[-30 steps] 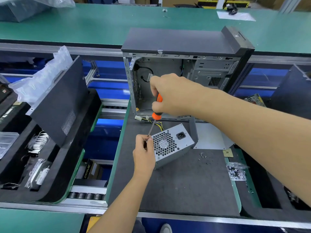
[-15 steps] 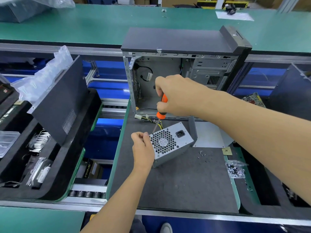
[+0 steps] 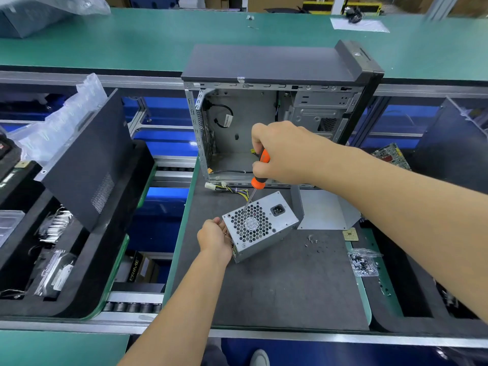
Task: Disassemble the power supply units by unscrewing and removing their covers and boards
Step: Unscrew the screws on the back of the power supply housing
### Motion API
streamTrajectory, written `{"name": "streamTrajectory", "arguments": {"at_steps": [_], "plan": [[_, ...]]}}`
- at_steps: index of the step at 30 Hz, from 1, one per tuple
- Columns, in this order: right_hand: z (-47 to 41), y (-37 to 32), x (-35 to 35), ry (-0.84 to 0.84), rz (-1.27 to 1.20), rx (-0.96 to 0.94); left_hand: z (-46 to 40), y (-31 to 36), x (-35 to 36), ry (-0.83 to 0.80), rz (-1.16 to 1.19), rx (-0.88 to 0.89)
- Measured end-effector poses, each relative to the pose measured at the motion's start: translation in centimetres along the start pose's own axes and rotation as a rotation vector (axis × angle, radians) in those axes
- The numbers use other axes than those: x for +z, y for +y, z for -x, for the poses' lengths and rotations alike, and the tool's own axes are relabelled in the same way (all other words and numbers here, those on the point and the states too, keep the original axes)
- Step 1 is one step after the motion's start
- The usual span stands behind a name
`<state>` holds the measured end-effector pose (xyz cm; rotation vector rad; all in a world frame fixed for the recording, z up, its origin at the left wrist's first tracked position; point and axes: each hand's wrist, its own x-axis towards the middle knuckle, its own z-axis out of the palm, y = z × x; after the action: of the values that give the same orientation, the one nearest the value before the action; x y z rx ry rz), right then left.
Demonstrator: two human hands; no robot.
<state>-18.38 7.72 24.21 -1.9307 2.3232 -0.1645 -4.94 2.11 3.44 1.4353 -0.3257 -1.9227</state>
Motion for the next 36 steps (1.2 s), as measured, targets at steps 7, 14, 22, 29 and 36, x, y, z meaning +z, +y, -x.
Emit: {"name": "streamTrajectory", "arguments": {"at_steps": [7,14,22,29,36], "plan": [[0.1,0.9,0.0,0.020,-0.045,0.024,-0.9,0.7,-1.7,-0.118,-0.191,-0.030],[0.3,1.9,0.6,0.031,-0.082,0.053,-1.3,1.2,-3.7,-0.090,-0.276,-0.064],[0.5,2.2,0.9,0.021,-0.113,0.094,-0.9,1.1,-4.4,-0.145,-0.203,-0.127],[0.6,2.4,0.9,0.016,-0.112,0.111,0.6,0.4,-4.1,-0.306,-0.533,-0.062],[0.7,2.5,1.2,0.024,-0.130,0.126,1.4,-0.4,-4.3,-0.411,-0.796,0.190]]}}
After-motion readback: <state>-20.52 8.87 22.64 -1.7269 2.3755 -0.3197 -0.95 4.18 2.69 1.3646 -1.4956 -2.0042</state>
